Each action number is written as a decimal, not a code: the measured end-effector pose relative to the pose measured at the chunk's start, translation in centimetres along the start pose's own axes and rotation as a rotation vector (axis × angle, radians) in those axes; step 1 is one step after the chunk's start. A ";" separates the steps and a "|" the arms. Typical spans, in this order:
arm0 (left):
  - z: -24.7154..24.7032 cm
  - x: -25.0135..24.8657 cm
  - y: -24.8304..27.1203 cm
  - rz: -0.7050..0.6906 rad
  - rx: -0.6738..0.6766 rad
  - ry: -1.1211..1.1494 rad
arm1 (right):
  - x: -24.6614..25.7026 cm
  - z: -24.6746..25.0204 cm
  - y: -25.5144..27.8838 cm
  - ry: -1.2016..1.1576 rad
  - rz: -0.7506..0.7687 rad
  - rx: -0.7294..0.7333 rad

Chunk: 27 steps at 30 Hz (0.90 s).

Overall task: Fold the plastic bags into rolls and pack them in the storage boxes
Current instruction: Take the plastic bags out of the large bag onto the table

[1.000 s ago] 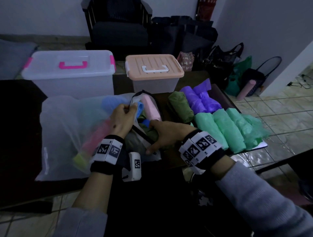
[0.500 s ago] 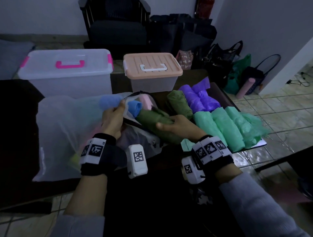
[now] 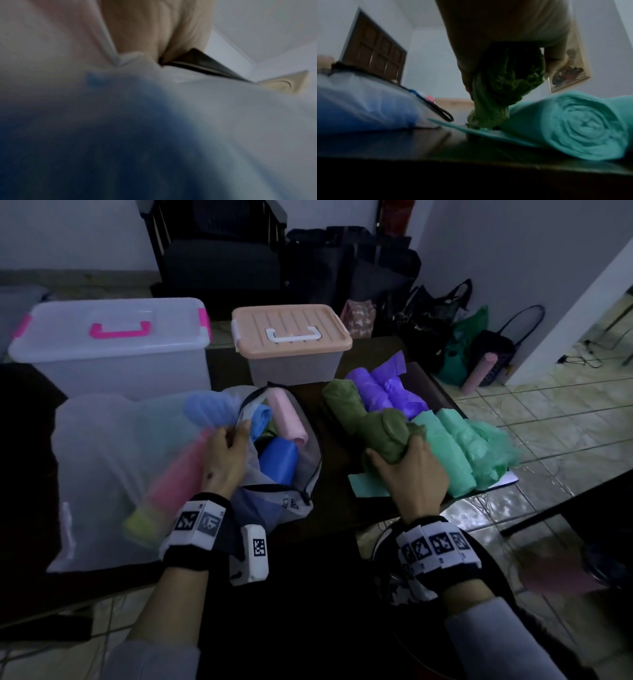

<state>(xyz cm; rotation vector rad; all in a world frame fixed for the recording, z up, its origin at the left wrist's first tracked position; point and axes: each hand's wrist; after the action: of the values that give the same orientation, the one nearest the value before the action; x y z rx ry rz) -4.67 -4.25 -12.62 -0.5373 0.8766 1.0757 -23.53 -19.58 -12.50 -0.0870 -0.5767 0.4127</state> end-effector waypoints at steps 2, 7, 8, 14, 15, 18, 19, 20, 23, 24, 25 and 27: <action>0.2 0.2 -0.5 0.011 0.035 0.030 | -0.5 -0.7 0.2 0.079 0.005 0.035; 1.7 0.0 -2.5 0.025 -0.063 0.051 | -0.5 -2.1 0.2 0.233 0.053 0.092; 2.2 -0.3 -3.0 0.019 -0.095 0.030 | -0.5 -2.3 0.1 0.252 0.056 0.093; 3.6 0.7 -5.0 0.003 -0.107 -0.119 | -0.4 -3.1 -0.6 0.298 0.079 0.006; 3.5 1.0 -5.0 0.021 -0.097 -0.115 | -0.5 -3.3 -0.7 0.285 0.065 0.002; 3.3 1.4 -4.8 0.035 -0.102 -0.118 | -0.1 -3.2 -0.1 0.200 0.071 -0.099; 3.3 1.4 -4.7 0.033 -0.106 -0.121 | 0.0 -3.4 0.0 0.180 0.097 -0.143; 3.2 1.3 -4.6 0.027 -0.110 -0.122 | 0.1 -3.6 0.2 0.168 0.118 -0.119; 2.7 1.3 -3.9 -0.004 -0.124 -0.157 | 0.2 -3.9 0.0 0.201 0.190 0.054; 2.5 1.3 -3.7 -0.013 -0.128 -0.166 | 0.1 -4.1 -0.1 0.225 0.192 0.107; 2.4 1.3 -3.5 -0.014 -0.128 -0.166 | -0.2 -4.3 -0.2 0.240 0.177 0.157; 2.4 1.4 -3.3 -0.009 -0.129 -0.155 | -0.4 -4.4 -0.4 0.235 0.133 0.219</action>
<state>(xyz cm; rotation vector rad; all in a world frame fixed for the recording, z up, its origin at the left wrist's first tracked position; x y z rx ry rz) -0.49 -3.05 -12.53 -0.5568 0.6723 1.1548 -21.31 -19.97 -16.36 0.0366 -0.2920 0.5836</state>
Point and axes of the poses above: each hand's wrist, its own y-axis away from the middle knuckle, its own z-axis out of the back of the hand, x = y × z, and after that the axes turned 9 degrees about -y, right-handed
